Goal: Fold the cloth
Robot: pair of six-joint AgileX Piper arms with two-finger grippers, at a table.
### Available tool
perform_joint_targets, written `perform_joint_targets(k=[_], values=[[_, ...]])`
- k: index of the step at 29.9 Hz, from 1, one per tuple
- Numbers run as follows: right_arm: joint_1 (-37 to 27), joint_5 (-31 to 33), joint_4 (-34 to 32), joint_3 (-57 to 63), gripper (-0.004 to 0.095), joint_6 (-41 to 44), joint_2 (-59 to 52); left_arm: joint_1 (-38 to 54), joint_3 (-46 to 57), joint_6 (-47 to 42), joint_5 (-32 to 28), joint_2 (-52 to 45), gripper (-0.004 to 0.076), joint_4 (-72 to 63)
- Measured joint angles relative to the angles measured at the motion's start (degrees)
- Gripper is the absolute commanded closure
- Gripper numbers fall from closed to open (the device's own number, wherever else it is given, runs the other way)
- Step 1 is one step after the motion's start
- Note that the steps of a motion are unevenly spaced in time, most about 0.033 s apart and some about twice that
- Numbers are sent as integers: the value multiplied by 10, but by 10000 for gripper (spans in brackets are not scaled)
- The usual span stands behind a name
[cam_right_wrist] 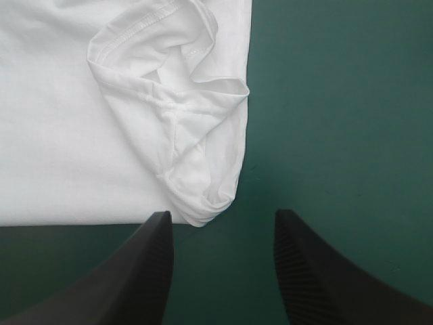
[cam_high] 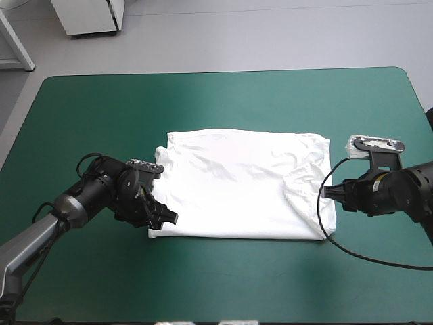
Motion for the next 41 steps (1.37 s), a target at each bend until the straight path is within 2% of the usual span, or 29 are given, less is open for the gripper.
perform_joint_targets(k=[9,12,15,18,23,27,32,41], values=[[0,0,0,0,467,1,0,0,33,0,-67,65,287,-4],[0,0,0,0,467,1,0,0,28,2,-69,88,330,-7],[0,2,0,0,467,1,0,0,23,3,-59,100,482,-17],[0,10,0,0,466,1,0,-1,19,3,-57,104,719,-23],[0,28,26,1,467,-17,2,-4,19,6,-63,104,734,-40],[0,14,54,19,457,-32,13,-4,19,7,-64,104,734,-43],[0,-9,46,89,302,-31,44,-4,19,25,-63,104,734,-48],[0,-117,62,147,309,-25,99,-4,19,30,-63,104,734,-49]])
